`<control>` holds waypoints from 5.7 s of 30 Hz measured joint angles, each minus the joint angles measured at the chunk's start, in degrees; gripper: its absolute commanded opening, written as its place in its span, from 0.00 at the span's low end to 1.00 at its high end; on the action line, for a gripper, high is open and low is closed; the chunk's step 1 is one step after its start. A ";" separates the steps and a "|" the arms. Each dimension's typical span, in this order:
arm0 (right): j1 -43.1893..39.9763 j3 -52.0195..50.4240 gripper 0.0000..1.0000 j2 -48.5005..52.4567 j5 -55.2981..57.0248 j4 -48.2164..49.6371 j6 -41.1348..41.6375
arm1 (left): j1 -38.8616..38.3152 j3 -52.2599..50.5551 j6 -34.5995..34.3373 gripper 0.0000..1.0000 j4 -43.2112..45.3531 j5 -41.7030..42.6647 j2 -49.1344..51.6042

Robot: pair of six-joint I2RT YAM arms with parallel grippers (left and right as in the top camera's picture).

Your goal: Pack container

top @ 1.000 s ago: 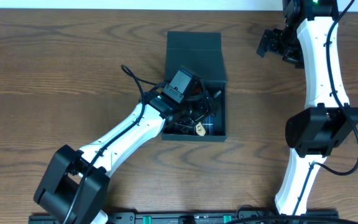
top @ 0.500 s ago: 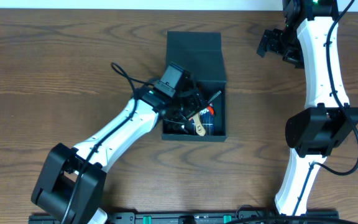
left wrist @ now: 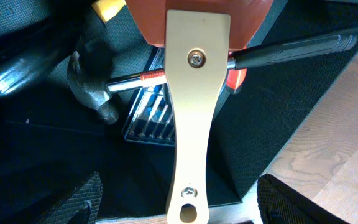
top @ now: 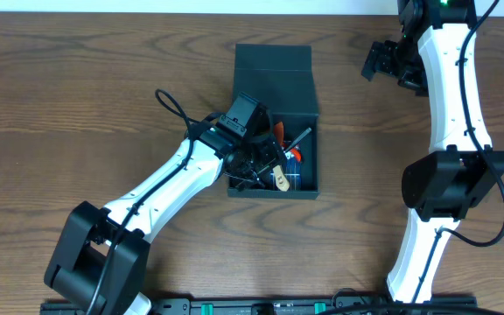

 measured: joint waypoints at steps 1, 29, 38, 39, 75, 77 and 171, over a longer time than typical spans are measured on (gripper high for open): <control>0.00 0.00 0.99 0.00 0.00 0.00 0.00 | -0.09 0.00 0.00 0.79 0.00 0.04 0.00; 0.00 0.00 0.99 0.00 0.00 0.02 0.00 | -6.23 0.04 -4.98 0.75 20.94 7.48 8.68; 0.00 0.00 0.99 0.00 0.00 0.02 0.00 | -6.29 0.09 -6.29 0.76 20.48 8.44 8.68; 0.00 0.00 0.99 0.00 0.02 0.00 0.00 | -6.29 0.09 -6.32 0.75 19.17 8.44 8.66; 0.00 0.00 0.99 0.00 0.00 0.02 0.00 | -5.99 0.15 -1.44 0.76 7.26 0.17 -5.57; 0.00 0.00 0.99 0.00 0.00 0.00 0.00 | -5.99 0.15 -1.38 0.76 7.26 -0.04 -5.57; 0.02 0.13 0.01 0.00 -2.64 15.15 -5.86 | 28.74 4.74 44.48 0.42 -9.42 -35.43 -9.51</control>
